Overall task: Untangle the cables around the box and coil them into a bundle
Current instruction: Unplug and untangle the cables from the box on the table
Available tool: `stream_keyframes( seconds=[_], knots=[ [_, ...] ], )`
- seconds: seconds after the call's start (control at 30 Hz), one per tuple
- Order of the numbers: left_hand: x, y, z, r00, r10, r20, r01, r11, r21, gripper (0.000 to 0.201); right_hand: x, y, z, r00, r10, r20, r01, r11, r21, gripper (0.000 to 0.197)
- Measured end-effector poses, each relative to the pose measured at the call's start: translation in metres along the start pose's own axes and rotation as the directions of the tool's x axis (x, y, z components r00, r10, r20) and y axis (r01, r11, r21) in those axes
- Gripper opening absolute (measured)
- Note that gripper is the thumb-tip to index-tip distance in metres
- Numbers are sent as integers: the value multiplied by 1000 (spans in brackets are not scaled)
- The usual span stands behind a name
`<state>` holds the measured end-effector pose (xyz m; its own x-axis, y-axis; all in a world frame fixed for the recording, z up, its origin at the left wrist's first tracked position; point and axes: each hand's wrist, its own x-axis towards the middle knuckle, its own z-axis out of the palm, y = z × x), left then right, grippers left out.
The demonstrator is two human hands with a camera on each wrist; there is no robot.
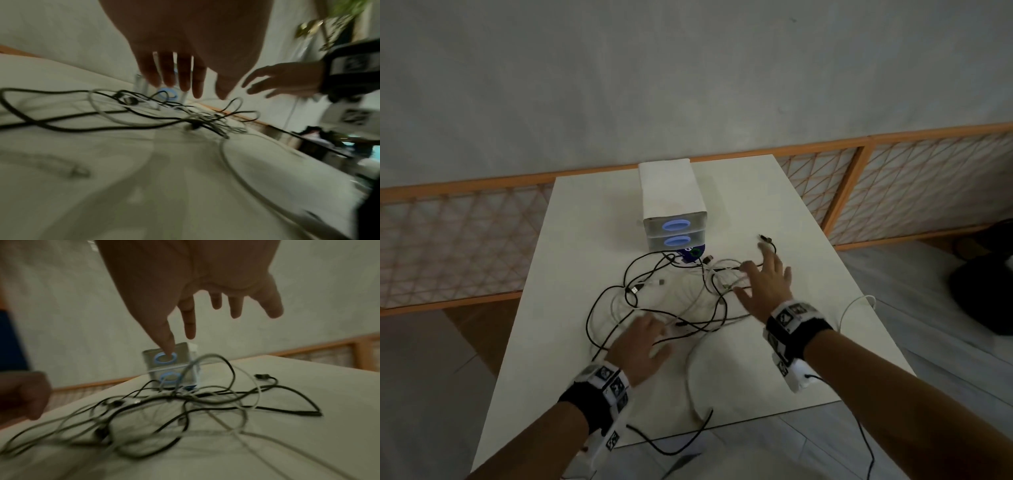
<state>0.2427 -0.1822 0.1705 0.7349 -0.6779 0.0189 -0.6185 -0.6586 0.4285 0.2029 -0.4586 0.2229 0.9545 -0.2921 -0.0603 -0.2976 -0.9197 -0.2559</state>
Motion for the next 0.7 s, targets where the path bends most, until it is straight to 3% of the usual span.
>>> stream_keyframes(
  seconds=[0.03, 0.1, 0.13, 0.2, 0.27, 0.33, 0.4, 0.53, 0.63, 0.7],
  knots=[
    [-13, 16, -3, 981, -45, 190, 55, 997, -48, 56, -12, -6, 6, 987, -142, -74, 144, 989, 22, 41],
    [-35, 35, -3, 863, -54, 502, 36, 998, 45, 66, -34, -17, 23, 884, -460, -86, 465, 884, 50, 40],
    [-42, 41, -1, 786, -39, 617, -28, 995, 98, 65, -44, -23, 32, 805, -592, 34, 591, 805, 50, 43],
    [-48, 42, 8, 681, -19, 732, -144, 977, 160, 58, -63, -37, 46, 626, -670, 398, 719, 694, 38, 55],
    [-47, 34, 16, 676, -46, 736, -174, 960, 220, 42, -76, -47, 58, 488, -632, 602, 772, 635, 41, 57],
    [-41, 19, 21, 712, -113, 693, -96, 962, 254, 35, -82, -48, 68, 435, -590, 681, 747, 658, 93, 48],
    [-34, 1, 19, 764, -171, 622, 30, 973, 230, 32, -79, -40, 72, 472, -512, 718, 661, 745, 96, 42],
    [-20, -35, 13, 911, -270, 312, 236, 961, 145, 18, -53, -13, 63, 674, -303, 674, 433, 901, -28, 47],
    [1, -36, 9, 962, -263, 73, 260, 964, 49, 18, -33, 16, 46, 802, -168, 573, 302, 942, -147, 48],
    [24, -28, 8, 971, -240, -9, 240, 971, -3, 19, -28, 24, 37, 850, -101, 517, 228, 955, -188, 48]
  ],
)
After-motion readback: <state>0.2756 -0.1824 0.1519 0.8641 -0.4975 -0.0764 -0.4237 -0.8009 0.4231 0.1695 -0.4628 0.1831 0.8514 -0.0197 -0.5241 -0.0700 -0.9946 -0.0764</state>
